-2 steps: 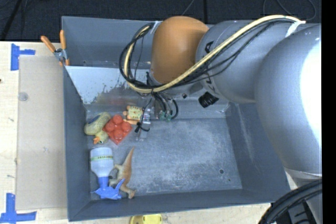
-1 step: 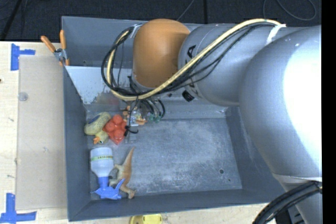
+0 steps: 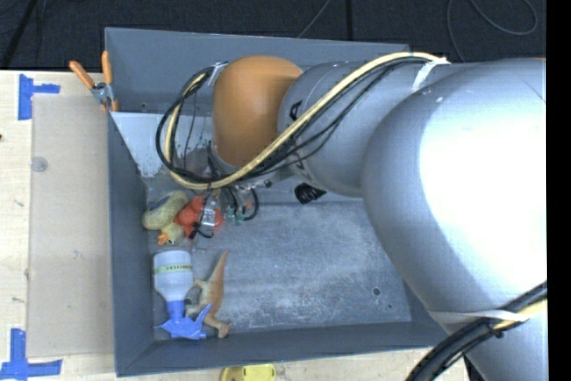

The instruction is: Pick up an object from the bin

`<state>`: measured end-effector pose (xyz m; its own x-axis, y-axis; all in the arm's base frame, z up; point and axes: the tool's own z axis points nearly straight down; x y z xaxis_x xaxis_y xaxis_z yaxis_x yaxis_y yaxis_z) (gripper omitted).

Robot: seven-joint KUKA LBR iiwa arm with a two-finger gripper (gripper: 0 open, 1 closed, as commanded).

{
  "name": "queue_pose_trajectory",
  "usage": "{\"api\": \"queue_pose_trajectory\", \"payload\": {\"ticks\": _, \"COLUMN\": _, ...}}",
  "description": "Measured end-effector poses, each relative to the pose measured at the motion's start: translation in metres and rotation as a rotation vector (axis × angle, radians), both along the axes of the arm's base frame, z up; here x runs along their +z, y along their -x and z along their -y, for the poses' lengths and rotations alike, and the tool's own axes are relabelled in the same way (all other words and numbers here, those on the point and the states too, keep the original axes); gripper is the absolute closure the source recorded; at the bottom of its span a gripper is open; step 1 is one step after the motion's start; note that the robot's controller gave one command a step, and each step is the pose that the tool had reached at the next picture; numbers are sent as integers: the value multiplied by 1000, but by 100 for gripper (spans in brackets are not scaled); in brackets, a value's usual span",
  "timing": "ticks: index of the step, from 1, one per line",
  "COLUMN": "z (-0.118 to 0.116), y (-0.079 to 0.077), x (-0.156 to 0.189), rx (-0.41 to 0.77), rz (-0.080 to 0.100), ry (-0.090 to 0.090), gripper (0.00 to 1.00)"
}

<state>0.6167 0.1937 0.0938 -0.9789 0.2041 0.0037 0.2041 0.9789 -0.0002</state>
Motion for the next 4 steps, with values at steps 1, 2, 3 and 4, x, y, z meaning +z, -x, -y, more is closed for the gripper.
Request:
{"api": "queue_pose_trajectory", "payload": {"ticks": 1, "z": -2, "y": 3, "x": -19, "rx": 211, "rz": 20, "ry": -3, "gripper": 100}}
{"api": "queue_pose_trajectory", "payload": {"ticks": 2, "z": -2, "y": 3, "x": -19, "rx": 211, "rz": 20, "ry": -3, "gripper": 100}}
{"api": "queue_pose_trajectory", "payload": {"ticks": 3, "z": -2, "y": 3, "x": -18, "rx": 210, "rz": 20, "ry": -3, "gripper": 100}}
{"api": "queue_pose_trajectory", "payload": {"ticks": 4, "z": -2, "y": 4, "x": -15, "rx": 210, "rz": 16, "ry": -2, "gripper": 100}}
